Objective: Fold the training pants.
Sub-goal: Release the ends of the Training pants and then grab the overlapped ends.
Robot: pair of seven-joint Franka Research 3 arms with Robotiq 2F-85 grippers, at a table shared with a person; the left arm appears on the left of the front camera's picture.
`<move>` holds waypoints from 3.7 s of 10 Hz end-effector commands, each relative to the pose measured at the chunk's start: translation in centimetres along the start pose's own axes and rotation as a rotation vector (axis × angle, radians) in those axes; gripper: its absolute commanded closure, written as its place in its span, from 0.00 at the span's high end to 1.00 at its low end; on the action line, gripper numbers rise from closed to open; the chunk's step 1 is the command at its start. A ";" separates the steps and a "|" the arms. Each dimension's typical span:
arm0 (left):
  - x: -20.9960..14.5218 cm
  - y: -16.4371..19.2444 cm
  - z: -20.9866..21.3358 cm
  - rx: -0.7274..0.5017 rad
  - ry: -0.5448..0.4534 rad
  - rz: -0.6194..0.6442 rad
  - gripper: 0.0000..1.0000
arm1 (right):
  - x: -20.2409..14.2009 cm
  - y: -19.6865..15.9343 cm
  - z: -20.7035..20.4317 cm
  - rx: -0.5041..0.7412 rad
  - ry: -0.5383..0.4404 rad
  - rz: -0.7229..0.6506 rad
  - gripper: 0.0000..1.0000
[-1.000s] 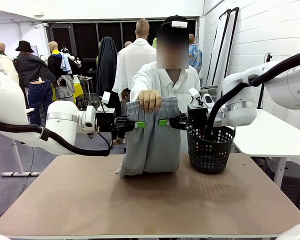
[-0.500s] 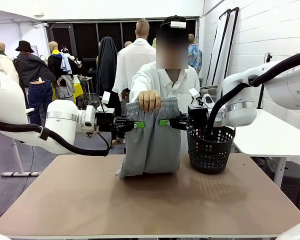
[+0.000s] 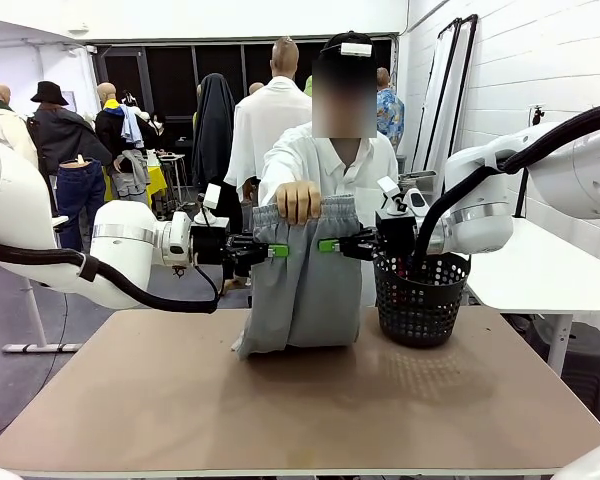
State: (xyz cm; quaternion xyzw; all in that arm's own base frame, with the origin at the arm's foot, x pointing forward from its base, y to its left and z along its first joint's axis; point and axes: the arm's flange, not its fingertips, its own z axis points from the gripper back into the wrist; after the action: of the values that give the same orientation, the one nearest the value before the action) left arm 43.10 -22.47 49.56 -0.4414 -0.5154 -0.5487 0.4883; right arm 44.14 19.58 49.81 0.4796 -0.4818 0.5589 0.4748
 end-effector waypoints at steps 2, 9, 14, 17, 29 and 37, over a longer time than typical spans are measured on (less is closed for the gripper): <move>0.1 -0.1 0.0 0.006 -0.017 0.009 0.00 | 0.1 0.1 0.0 0.000 -0.001 0.006 0.00; 0.1 -0.1 0.0 0.006 -0.017 0.009 0.00 | 0.1 0.1 0.0 0.000 -0.001 0.006 0.00; 0.1 -0.1 0.0 0.006 -0.017 0.009 0.00 | 0.1 0.1 0.0 0.000 -0.001 0.006 0.00; 0.1 -0.1 0.0 0.006 -0.017 0.009 0.00 | 0.1 0.1 0.0 0.000 -0.001 0.006 0.00; 0.1 -0.1 0.0 0.006 -0.017 0.009 0.00 | 0.1 0.1 0.0 0.000 -0.001 0.006 0.00; 0.1 -0.1 0.0 0.006 -0.017 0.009 0.00 | 0.1 0.1 0.0 0.000 -0.001 0.006 0.00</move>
State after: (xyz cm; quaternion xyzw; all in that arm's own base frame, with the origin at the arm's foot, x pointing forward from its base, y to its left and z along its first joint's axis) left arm 43.09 -22.47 49.50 -0.4416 -0.5150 -0.5485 0.4887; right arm 44.16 19.53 49.81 0.4793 -0.4821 0.5587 0.4751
